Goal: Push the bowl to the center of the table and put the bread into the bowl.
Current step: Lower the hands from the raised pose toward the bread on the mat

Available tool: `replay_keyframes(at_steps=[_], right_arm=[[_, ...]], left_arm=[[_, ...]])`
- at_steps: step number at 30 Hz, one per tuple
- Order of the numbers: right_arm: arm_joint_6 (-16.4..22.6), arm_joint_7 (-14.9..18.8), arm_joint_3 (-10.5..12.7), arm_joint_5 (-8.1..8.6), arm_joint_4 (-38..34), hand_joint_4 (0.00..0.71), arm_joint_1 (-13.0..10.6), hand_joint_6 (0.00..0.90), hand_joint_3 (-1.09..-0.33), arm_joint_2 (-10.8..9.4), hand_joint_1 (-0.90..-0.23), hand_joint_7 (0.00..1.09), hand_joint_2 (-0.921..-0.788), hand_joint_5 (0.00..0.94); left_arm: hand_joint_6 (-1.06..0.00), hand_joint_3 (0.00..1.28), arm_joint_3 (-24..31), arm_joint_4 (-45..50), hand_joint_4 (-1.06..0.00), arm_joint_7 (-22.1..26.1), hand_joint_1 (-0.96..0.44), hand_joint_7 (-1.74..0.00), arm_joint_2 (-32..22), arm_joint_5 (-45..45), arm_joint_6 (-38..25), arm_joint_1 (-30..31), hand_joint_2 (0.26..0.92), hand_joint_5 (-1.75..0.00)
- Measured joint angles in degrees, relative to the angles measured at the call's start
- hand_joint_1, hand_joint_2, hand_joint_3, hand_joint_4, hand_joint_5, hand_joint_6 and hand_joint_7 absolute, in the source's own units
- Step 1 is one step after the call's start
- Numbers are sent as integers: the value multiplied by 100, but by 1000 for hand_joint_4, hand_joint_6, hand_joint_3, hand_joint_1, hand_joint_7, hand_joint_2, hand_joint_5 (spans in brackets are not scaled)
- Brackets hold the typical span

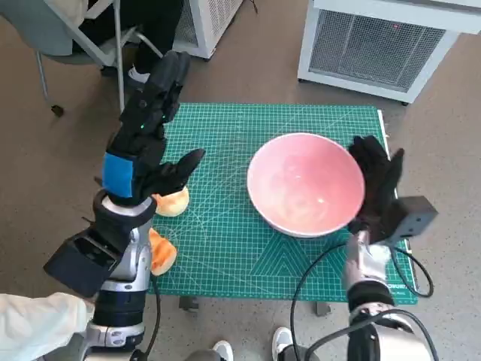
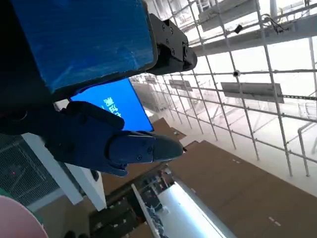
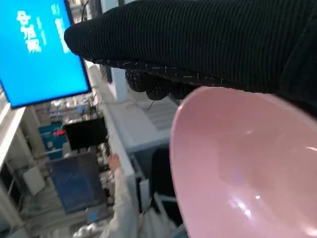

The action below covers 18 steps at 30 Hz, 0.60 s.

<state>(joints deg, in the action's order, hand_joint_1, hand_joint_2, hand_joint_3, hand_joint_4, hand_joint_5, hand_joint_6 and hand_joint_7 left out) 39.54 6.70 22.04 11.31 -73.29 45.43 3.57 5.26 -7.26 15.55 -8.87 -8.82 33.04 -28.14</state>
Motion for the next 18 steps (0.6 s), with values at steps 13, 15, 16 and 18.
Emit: replay_keyframes(at_steps=[13, 15, 16, 18], right_arm=[[-250, 164, 73, 16, -104, 162, 405, 7, -839, -215, -509, 508, -921, 2], [-331, 163, 72, 11, -124, 164, 460, 7, -841, -243, -507, 493, -921, 3], [-367, 162, 71, 7, -131, 166, 488, 9, -843, -252, -508, 487, -921, 4], [-456, 132, 61, -18, -143, 167, 560, 12, -846, -270, -508, 480, -921, 4]], left_arm=[[-385, 275, 31, 241, -257, -154, -494, -21, -43, 127, -127, 172, 921, -2], [-385, 275, 33, 267, -258, -171, -496, -21, -44, 138, -145, 204, 921, -2], [-385, 276, 33, 282, -256, -174, -498, -21, -44, 143, -151, 219, 921, -2], [-385, 276, 34, 335, -255, -185, -500, -20, -50, 158, -162, 261, 921, -1]])
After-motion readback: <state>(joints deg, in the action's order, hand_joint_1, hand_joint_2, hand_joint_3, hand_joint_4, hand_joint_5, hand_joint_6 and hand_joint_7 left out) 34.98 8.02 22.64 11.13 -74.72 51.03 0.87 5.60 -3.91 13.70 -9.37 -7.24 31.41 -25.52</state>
